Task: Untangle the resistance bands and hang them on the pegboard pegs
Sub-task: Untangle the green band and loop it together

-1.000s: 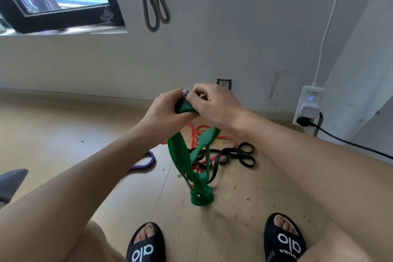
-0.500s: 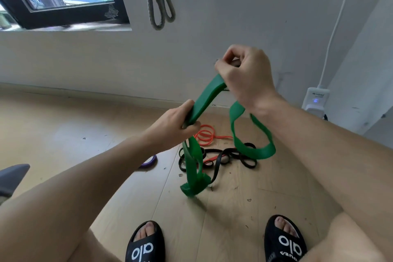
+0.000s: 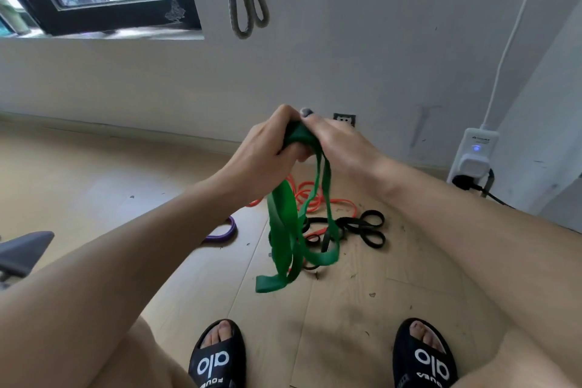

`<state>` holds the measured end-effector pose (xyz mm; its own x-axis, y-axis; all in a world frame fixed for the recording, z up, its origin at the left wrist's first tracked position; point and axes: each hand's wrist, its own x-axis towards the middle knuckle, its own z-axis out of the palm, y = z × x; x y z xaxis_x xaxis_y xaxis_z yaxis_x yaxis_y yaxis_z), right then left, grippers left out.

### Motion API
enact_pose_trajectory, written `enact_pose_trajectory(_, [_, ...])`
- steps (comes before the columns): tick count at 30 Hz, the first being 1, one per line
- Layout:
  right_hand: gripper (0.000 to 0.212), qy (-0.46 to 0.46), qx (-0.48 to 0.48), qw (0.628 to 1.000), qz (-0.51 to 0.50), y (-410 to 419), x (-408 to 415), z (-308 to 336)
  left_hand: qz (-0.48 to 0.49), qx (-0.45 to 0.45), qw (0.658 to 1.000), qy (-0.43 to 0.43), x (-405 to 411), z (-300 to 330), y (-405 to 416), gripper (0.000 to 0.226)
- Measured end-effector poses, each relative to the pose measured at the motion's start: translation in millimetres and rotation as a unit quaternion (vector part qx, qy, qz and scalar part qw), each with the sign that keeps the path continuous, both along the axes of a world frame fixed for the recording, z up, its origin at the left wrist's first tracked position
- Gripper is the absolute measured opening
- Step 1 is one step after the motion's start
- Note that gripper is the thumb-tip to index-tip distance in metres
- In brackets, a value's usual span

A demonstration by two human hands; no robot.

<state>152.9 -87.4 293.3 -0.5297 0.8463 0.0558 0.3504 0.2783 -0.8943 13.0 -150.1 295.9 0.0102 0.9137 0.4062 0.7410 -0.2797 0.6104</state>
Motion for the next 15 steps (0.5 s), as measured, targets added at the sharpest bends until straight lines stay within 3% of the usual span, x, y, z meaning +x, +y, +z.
enact_pose_trajectory(3, [0.061, -0.024, 0.105, 0.993, -0.043, -2.9, 2.2, 2.9, 0.015, -0.009, 1.0, 0.001, -7.5, -5.2, -0.6, 0.011])
enact_pose_trajectory(9, [0.045, 0.093, 0.092, 0.989, -0.068, -4.3, 3.3, 33.6, -0.016, -0.109, 0.994, 0.004, -25.1, -24.3, -5.3, 0.006])
enact_pose_trajectory(13, [0.044, 0.141, 0.108, 0.969, -0.175, 6.1, 18.9, 38.7, -0.008, -0.166, 0.983, 0.074, -36.3, -43.1, -4.8, 0.009])
enact_pose_trajectory(15, [0.041, 0.115, 0.097, 0.962, -0.228, 19.3, 32.3, 31.3, 0.002, -0.16, 0.985, 0.067, -36.5, -44.0, -4.0, 0.009])
